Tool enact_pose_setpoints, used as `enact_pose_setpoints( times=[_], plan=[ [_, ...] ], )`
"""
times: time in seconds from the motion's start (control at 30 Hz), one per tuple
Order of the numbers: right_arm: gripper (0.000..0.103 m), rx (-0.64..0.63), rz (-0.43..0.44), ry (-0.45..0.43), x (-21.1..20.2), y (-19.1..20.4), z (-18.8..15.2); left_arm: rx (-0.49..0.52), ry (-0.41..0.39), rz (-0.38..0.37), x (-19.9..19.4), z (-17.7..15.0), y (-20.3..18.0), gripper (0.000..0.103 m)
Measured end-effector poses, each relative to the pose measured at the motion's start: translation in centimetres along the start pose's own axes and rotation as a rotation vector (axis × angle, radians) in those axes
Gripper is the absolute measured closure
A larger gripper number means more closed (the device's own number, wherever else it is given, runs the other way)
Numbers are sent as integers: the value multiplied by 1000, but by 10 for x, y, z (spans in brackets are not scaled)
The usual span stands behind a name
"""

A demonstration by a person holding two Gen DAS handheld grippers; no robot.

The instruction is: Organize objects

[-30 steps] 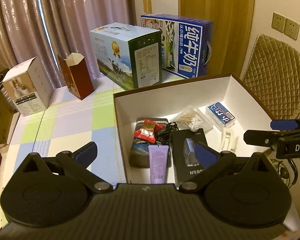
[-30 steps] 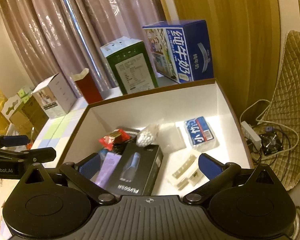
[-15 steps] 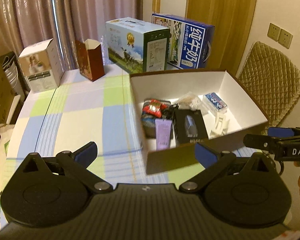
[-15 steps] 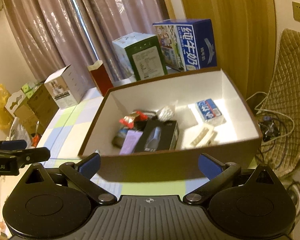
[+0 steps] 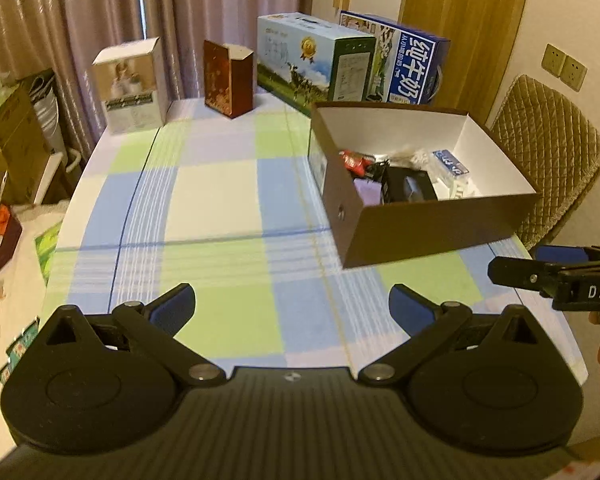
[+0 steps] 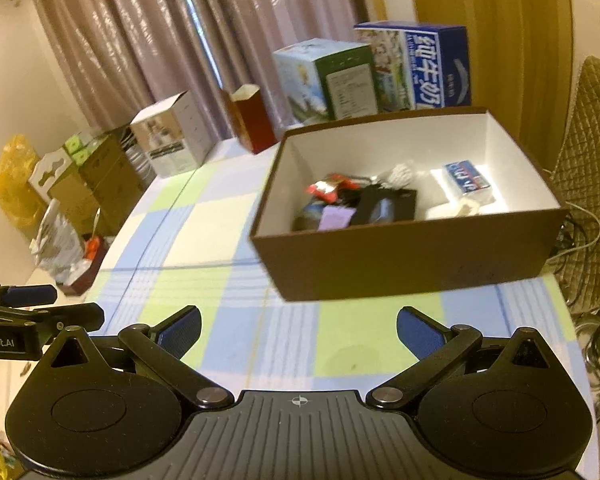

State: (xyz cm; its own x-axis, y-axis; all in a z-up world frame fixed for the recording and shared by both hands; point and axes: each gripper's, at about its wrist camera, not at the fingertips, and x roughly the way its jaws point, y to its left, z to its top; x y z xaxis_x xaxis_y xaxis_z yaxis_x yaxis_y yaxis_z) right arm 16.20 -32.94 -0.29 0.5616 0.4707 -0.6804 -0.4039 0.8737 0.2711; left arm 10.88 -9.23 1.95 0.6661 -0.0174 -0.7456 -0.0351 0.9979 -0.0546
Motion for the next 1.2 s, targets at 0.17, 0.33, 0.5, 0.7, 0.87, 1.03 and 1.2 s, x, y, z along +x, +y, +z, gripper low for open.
enact_pose_setpoints(
  times=[0.17,0.33,0.5,0.7,0.87,1.03,1.2],
  plan=[
    [2,-20,12,15,-4,28,-17,-17,4,-3,-16,-20,20,1],
    [2,-41,18,31,-8,52,-35,-25,6,-5,-31,-38,37,1],
    [2,-47,16,43,-10,70,-50,-29,10,-8,-44,-54,49,1],
    [2,-50,14,44,-15,84,-63,-27,12,-8,-56,-68,60,1],
    [2,-60,15,49,-16,94,-72,-25,13,-4,-62,-75,65,1],
    [2,-67,20,51,-17,101,-77,-29,13,2,-66,-79,68,1],
    [2,-62,20,49,-19,102,-79,-28,10,0,-70,-82,69,1]
  ],
)
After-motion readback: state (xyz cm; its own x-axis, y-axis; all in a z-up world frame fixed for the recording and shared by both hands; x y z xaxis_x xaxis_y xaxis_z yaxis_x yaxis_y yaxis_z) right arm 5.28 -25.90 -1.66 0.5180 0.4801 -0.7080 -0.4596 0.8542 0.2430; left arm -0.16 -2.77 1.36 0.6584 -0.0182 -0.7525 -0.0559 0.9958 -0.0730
